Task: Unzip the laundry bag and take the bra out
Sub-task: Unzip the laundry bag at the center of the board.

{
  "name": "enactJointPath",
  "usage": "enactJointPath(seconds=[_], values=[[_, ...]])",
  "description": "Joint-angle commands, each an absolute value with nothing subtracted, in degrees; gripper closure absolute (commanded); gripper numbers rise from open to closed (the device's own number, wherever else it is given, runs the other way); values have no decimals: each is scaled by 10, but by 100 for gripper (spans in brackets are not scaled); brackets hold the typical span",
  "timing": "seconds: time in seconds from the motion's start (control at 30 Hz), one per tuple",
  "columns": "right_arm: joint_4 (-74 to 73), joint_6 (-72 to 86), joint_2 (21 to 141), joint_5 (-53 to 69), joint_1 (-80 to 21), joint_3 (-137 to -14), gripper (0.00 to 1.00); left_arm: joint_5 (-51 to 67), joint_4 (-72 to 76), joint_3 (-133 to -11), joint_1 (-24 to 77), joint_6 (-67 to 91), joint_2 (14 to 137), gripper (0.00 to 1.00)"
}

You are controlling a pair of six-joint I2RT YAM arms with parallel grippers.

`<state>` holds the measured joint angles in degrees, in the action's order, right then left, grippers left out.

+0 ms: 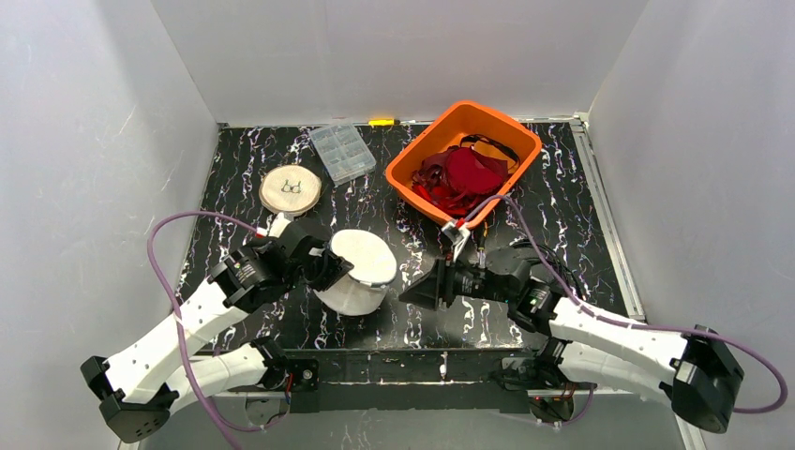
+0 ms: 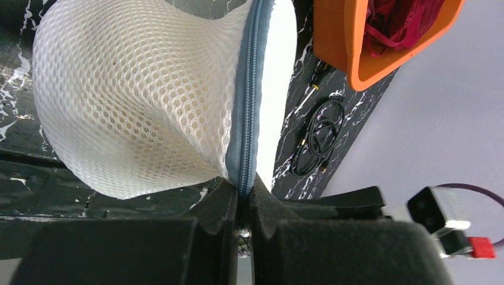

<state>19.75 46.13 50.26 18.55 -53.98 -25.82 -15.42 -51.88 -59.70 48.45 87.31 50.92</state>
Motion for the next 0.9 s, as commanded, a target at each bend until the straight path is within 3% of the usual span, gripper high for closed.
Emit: enactJointPath(seconds=[0.0, 0.37, 0.87], values=[[264, 441, 532, 155, -579, -276, 42, -170, -524, -622, 481, 909, 513, 100], [402, 434, 595, 116, -607, -253, 42, -144, -507, -619, 480, 914, 506, 100], [426, 425, 626, 114, -615, -255, 43, -133, -503, -627, 480, 909, 494, 100]])
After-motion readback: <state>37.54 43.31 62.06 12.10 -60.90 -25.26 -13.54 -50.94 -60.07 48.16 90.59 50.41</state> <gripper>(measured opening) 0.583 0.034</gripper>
